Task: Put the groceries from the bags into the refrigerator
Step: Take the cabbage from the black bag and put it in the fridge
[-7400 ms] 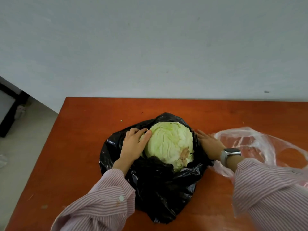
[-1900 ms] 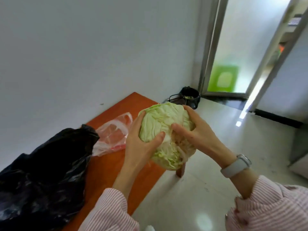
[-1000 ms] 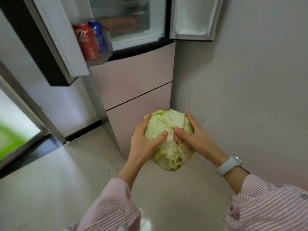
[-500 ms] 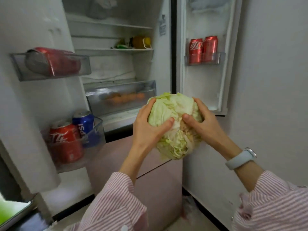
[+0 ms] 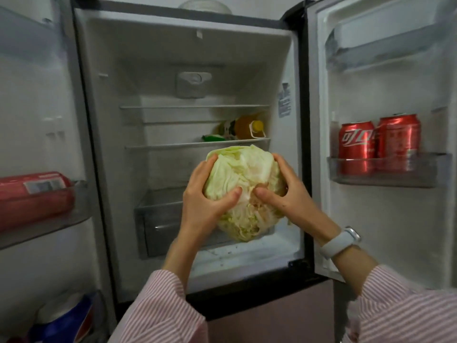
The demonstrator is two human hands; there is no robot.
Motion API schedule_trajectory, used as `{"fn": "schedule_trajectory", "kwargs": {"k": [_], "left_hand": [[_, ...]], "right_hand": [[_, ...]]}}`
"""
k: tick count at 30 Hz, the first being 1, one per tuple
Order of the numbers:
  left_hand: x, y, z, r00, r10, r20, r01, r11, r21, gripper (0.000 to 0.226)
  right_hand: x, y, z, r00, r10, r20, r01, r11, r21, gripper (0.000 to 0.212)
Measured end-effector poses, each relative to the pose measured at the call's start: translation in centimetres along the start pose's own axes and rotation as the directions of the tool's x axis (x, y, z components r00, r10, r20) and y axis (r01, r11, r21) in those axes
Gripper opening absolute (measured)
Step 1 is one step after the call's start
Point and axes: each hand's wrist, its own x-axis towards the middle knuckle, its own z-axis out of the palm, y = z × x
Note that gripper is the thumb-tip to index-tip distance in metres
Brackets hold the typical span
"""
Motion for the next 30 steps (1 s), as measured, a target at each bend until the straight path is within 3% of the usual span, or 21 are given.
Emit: {"fn": "schedule_trajectory", "kwargs": {"k": [4,11,15,21,24,28,30], "left_hand": [[4.6,-5.6,0.3,1.0,0.011,-0.018,-0.01,0.999,0.043,0.076],[11.5,-17.0,-0.2,0.992,-0.083,-0.09,0.09,0.993,0.073,0.083],[15.3,-21.6,-0.9,0.988,-0.134,-0.075,0.141,0.985,0.099,0.088],[18.5,-27.4,-1.8,0.963,-0.229,-0.144,0.242,0.967,0.082,0.068],[20.7,-29.5,-2.5,0.962,-0.224,-0.158,0.241,0.966,0.099,0.07],[23.1,-32.4,-3.7,0.956,-0.262,-0.13,0.275,0.957,0.095,0.072],[23.3,-33.8,-4.1,0.94,-0.304,-0.155,0.319,0.944,0.081,0.064]], "right_hand": [[5.8,4.8,2.8,1.0,-0.022,-0.004,0.023,0.999,0.041,0.099],[16.1,13.6,9.7,0.998,-0.025,0.056,0.014,0.982,0.188,0.074],[21.1,17.1,12.8,0.997,0.008,0.073,-0.026,0.966,0.255,0.071],[26.6,20.5,17.2,0.991,0.037,0.127,-0.068,0.964,0.256,0.07],[29.2,21.8,19.1,0.989,0.034,0.141,-0.068,0.968,0.243,0.07],[31.6,23.0,21.4,0.985,0.043,0.165,-0.092,0.949,0.303,0.054],[32.1,23.7,22.7,0.981,0.076,0.179,-0.128,0.945,0.3,0.06]]}}
